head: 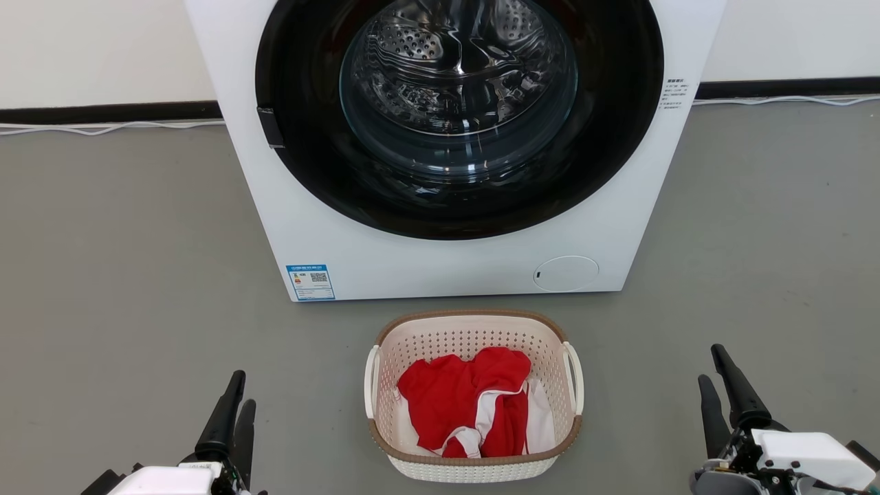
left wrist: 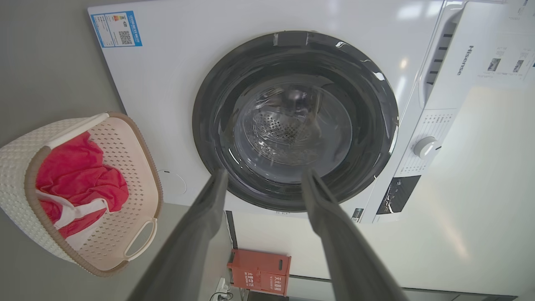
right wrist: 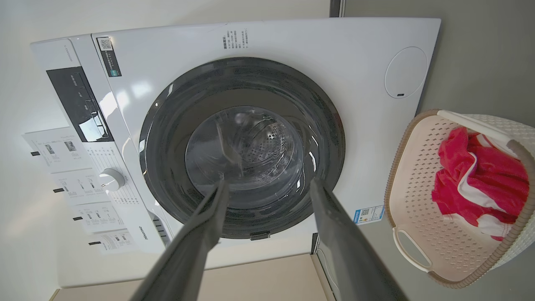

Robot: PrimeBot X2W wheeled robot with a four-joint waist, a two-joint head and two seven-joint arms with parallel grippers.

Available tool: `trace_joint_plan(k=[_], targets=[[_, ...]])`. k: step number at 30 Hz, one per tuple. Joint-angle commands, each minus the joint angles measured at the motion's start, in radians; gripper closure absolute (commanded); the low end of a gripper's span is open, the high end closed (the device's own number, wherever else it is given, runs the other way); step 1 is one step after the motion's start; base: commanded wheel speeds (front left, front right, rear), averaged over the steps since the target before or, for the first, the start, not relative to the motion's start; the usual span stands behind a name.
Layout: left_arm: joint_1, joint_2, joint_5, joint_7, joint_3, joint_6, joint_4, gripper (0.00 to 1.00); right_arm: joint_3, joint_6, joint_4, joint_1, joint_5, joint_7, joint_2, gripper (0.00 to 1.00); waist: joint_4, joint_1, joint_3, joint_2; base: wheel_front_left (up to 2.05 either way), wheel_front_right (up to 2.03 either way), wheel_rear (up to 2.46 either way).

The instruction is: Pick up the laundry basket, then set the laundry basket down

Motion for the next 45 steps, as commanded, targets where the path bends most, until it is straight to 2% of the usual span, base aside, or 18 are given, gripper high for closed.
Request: trace_joint_plan(k=[1, 3, 7, 15, 29, 45], targets=[[-0.025, 0.007, 0.0, -0.01, -0.006, -0.001, -0.029, 0.0, 0.004, 0.001, -0.029, -0.019, -0.005, -0.011, -0.008, 0.0, 0.0, 0.0011, -0.001, -0.0001, 0.0, 0.0, 0.0], [-0.023, 0.007, 0.001, -0.016, -0.011, -0.001, -0.032, 0.0, 0.007, 0.001, -0.033, -0.016, -0.011, -0.018, -0.008, 0.0, 0.0, 0.0022, -0.002, -0.0001, 0.0, 0.0, 0.0], [-0.017, 0.007, 0.006, -0.027, -0.018, -0.002, -0.037, 0.0, 0.014, 0.001, -0.039, -0.01, -0.032, -0.03, -0.01, 0.0, -0.001, 0.0004, -0.001, -0.0001, 0.0, 0.0, 0.0], [-0.013, 0.008, 0.052, -0.048, -0.023, -0.002, -0.037, 0.0, 0.016, 0.001, -0.051, -0.005, -0.131, -0.051, -0.013, 0.0, -0.002, 0.0001, 0.0, -0.0001, 0.0, 0.0, 0.0], [-0.009, 0.009, 0.244, -0.089, -0.033, 0.027, -0.047, 0.0, 0.023, 0.002, -0.078, 0.004, -0.41, -0.092, -0.012, 0.0, -0.004, 0.0001, 0.0, -0.0001, 0.0, 0.0, 0.0], [-0.002, 0.011, 0.468, -0.136, -0.056, 0.049, -0.049, 0.0, 0.047, 0.003, -0.081, -0.001, -0.661, -0.139, -0.023, 0.0, -0.009, 0.0001, 0.003, -0.0001, 0.0, 0.0, 0.0]])
